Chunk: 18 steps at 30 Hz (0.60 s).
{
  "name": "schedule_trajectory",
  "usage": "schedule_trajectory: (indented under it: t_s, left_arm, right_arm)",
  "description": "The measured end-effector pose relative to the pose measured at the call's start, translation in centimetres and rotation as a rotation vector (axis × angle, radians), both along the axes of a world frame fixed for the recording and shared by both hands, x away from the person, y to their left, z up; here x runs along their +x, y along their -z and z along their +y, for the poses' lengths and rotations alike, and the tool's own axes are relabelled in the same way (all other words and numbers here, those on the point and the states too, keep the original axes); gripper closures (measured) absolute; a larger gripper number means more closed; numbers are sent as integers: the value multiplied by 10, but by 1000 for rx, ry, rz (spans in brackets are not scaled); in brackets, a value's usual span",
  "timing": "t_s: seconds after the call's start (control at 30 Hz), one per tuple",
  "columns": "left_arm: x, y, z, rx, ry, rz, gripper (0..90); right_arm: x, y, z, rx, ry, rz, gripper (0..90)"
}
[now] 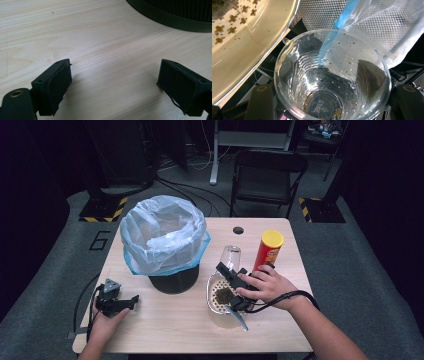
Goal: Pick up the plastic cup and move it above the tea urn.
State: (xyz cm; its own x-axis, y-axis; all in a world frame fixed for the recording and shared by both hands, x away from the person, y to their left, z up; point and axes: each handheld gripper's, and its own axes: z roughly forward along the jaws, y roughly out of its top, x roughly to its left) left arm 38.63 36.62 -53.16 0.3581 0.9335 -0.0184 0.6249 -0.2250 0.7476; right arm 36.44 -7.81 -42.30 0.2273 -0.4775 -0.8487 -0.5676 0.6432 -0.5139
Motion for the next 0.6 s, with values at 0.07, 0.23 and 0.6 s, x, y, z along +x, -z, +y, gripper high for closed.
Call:
schedule_trajectory:
  t_s: [0.07,0.23,0.6]
  left_arm:
    - [0,0,0,0,0,0,116]
    - [0,0,0,0,0,0,116]
    - [0,0,0,0,0,0,116]
  right_arm:
    - [0,0,0,2,0,2,335]
    - [0,-1,0,7,-4,0,335]
    - [-3,0,-2,77,21,12,334]
